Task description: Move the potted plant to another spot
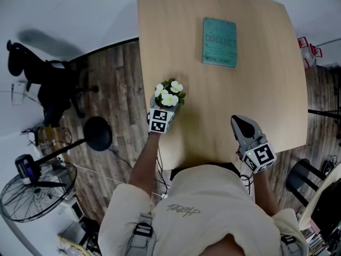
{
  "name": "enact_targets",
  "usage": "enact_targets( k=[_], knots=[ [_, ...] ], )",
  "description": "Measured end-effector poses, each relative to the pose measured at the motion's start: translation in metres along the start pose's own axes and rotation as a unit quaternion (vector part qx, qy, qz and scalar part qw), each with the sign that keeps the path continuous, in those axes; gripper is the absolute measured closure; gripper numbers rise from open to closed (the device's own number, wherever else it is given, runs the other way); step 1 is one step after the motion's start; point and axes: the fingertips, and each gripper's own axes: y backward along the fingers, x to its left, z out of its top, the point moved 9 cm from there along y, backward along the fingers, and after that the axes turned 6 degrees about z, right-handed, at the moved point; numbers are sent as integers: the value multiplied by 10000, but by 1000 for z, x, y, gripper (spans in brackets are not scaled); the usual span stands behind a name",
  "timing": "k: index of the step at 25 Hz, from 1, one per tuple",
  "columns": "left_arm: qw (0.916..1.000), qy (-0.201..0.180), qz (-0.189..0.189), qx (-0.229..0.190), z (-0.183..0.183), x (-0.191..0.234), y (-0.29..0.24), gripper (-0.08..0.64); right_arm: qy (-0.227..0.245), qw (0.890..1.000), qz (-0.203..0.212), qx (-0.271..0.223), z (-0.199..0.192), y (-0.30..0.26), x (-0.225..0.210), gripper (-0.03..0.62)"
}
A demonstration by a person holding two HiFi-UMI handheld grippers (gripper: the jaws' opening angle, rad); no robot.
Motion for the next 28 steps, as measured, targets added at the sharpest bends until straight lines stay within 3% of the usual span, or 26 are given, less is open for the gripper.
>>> enact_targets(
  k=[6, 12, 19, 28],
  knots=[
    [9999, -119, -32, -6, 1, -5, 7, 202, 3, 10000, 58, -37, -1, 1, 0, 591],
    [9996, -193, 167, -146, 13, -8, 32, 199, 55, 9995, 266, -165, -1, 1, 4, 591],
    [9981, -141, 537, -281, 13, -19, 80, 198, 178, 9973, 608, -360, 0, 7, 11, 591],
    [9928, 196, 1132, -344, 12, -49, 144, 198, 303, 9935, 915, -603, 1, 27, 10, 591]
  ],
)
